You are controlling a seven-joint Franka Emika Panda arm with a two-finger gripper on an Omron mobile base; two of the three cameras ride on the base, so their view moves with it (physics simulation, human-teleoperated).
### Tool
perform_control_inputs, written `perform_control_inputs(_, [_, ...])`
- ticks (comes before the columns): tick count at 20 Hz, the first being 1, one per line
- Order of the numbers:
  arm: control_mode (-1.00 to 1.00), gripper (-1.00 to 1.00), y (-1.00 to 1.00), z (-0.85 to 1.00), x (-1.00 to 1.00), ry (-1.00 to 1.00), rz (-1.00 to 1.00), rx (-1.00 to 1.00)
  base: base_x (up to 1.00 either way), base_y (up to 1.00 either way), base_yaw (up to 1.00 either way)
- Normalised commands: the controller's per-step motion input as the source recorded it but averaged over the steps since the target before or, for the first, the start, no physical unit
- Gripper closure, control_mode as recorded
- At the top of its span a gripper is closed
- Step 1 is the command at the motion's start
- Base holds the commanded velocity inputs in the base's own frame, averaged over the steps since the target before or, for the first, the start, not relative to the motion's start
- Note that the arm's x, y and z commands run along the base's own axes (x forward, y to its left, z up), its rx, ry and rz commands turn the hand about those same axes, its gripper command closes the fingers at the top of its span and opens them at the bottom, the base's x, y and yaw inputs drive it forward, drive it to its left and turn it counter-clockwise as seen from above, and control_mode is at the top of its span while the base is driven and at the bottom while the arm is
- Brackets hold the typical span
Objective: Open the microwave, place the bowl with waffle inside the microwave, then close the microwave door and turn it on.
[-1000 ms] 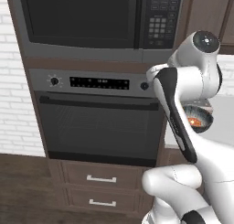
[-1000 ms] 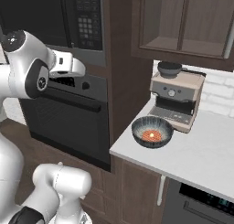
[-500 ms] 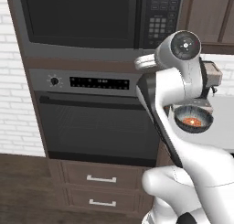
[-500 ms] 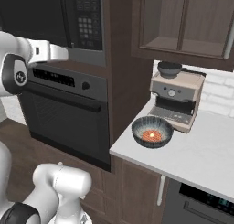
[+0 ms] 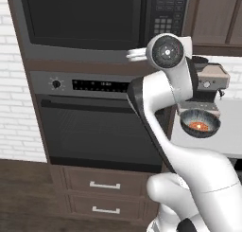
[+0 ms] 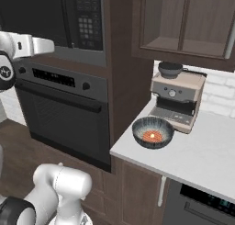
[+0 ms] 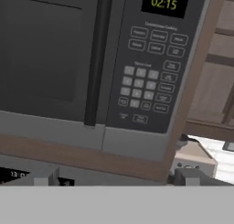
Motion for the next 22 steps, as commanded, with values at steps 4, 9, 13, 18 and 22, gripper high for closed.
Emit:
perform_control_inputs(4, [-1.00, -1.00, 0.13, 0.52, 0.01, -0.01, 0.00, 0.00, 0.00, 0.00, 0.00])
perform_control_inputs(9, [-1.00, -1.00, 0.00, 0.29, 0.24, 0.03, -0.01, 0.05, 0.00, 0.00, 0.00])
perform_control_inputs(13, [-1.00, -1.00, 0.00, 0.00, 0.34, 0.12, 0.00, 0.08, 0.00, 0.00, 0.00])
perform_control_inputs(18, [-1.00, -1.00, -0.02, -0.26, 0.42, 0.03, -0.03, 0.03, 0.00, 0.00, 0.00])
perform_control_inputs(22, [-1.00, -1.00, -0.21, -0.38, 0.19, 0.00, -0.09, 0.00, 0.00, 0.00, 0.00])
